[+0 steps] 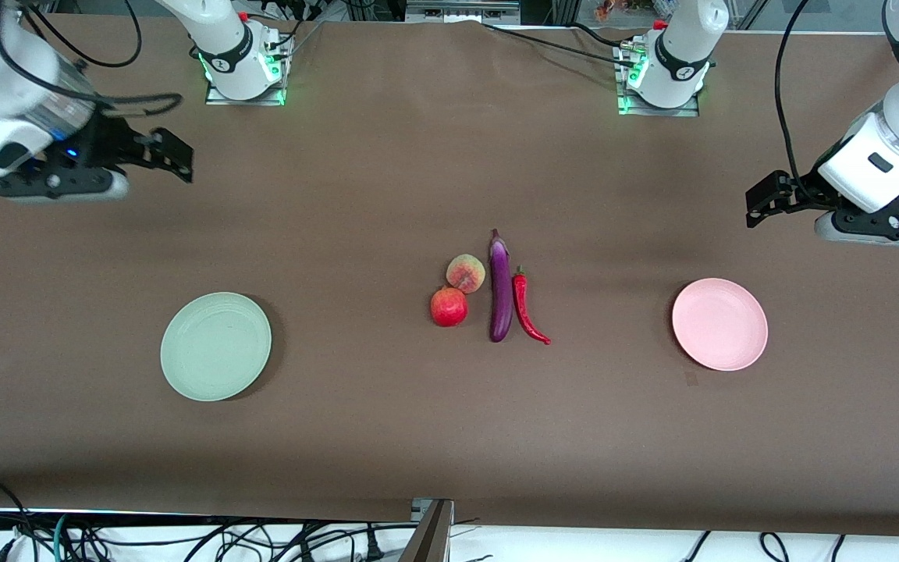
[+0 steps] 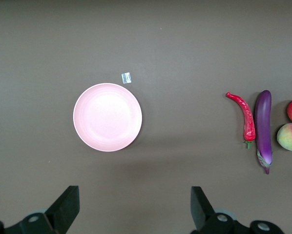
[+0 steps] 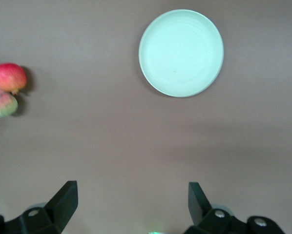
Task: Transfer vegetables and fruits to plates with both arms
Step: 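Reach the right gripper down to the red apple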
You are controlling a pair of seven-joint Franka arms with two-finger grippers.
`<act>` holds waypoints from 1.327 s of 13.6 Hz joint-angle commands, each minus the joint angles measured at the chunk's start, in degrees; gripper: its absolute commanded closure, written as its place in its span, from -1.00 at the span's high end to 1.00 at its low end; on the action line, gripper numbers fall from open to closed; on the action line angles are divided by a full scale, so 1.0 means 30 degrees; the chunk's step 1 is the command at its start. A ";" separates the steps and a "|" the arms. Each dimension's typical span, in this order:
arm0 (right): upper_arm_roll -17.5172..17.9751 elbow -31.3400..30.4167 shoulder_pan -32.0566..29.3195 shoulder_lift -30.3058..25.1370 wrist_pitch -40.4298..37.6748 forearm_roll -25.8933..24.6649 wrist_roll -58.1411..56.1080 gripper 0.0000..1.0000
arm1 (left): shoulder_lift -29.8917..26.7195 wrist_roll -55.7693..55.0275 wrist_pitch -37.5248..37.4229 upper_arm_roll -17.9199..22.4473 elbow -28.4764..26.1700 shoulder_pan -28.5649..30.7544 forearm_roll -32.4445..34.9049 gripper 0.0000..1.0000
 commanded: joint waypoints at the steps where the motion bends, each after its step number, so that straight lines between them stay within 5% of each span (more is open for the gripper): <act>1: -0.0012 0.1273 0.1992 0.3040 0.1984 0.0363 0.3764 0.99 | 0.0296 -0.0205 -0.0506 -0.0020 0.0701 -0.0070 0.0374 1.00; 9: -0.0042 0.4236 0.6918 1.1714 1.2496 0.0334 1.4352 0.99 | 0.0296 -0.0175 -0.0506 -0.0020 0.0701 -0.0099 0.0374 1.00; 18: -0.0217 0.4414 0.8299 1.5528 1.8481 0.0129 1.8110 0.99 | 0.0296 -0.0175 -0.0506 -0.0020 0.0701 -0.0070 0.0374 1.00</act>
